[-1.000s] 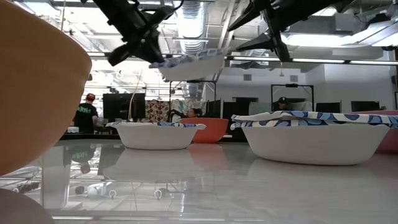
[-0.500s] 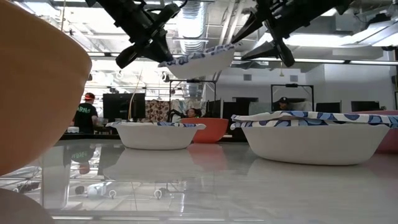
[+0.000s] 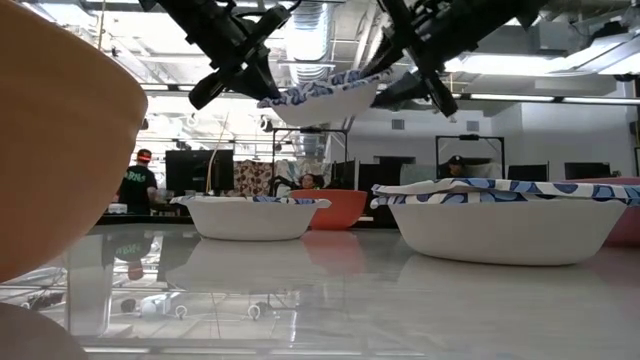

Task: Nest bowls inside each other by size order
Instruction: Stack the bottom left blue patterned bowl into the right blue patterned bowl

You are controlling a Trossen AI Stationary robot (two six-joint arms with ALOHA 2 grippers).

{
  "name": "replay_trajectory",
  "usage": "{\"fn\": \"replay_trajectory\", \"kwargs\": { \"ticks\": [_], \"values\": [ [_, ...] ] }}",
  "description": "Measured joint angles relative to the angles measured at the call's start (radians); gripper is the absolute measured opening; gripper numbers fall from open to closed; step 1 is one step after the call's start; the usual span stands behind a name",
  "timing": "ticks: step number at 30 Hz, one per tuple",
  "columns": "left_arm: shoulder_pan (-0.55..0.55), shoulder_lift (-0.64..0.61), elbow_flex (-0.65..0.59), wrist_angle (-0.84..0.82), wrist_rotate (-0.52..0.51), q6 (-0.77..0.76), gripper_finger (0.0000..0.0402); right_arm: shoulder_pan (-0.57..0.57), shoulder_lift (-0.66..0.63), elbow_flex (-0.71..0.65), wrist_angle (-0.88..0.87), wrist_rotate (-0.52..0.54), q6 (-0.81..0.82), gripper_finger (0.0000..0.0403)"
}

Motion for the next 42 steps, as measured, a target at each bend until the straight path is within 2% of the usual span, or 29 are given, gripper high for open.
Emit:
{"fn": "replay_trajectory", "kwargs": {
  "ticks": [7, 9, 14, 23, 25, 30, 34, 38, 42],
  "values": [
    [0.0, -0.001, 0.0, 0.015, 0.004, 0.025, 0.0, -0.03, 0.016, 0.058, -0.169, 0.009, 0.061, 0.0029],
    [-0.001, -0.001, 0.0, 0.023, 0.014, 0.055, 0.0, -0.031, 0.016, 0.058, -0.183, 0.007, 0.067, 0.0011],
    [-0.005, -0.002, 0.0, 0.046, 0.045, 0.136, 0.0023, -0.028, 0.013, 0.058, -0.19, -0.001, 0.084, 0.0016],
    [-0.022, -0.002, 0.0, 0.117, 0.097, 0.311, 0.0143, -0.04, 0.014, 0.058, -0.203, -0.025, 0.137, 0.0006],
    [-0.022, -0.007, 0.0, 0.116, 0.11, 0.307, 0.0173, -0.066, 0.014, 0.058, -0.237, -0.062, 0.156, 0.0006],
    [-0.022, -0.018, 0.0, 0.122, 0.125, 0.302, 0.0231, -0.153, -0.005, 0.058, -0.297, -0.237, 0.117, 0.0006],
    [-0.022, -0.042, 0.0, 0.124, 0.126, 0.294, 0.0248, -0.227, -0.064, 0.058, -0.361, -0.337, 0.048, 0.0006],
    [-0.022, -0.079, -0.001, 0.121, 0.134, 0.315, 0.0249, -0.281, -0.135, 0.058, -0.503, -0.395, -0.002, 0.0005],
    [-0.022, -0.13, -0.001, 0.122, 0.147, 0.358, 0.0249, -0.26, -0.18, 0.058, -0.597, -0.443, -0.026, 0.0005]
  ]
}}
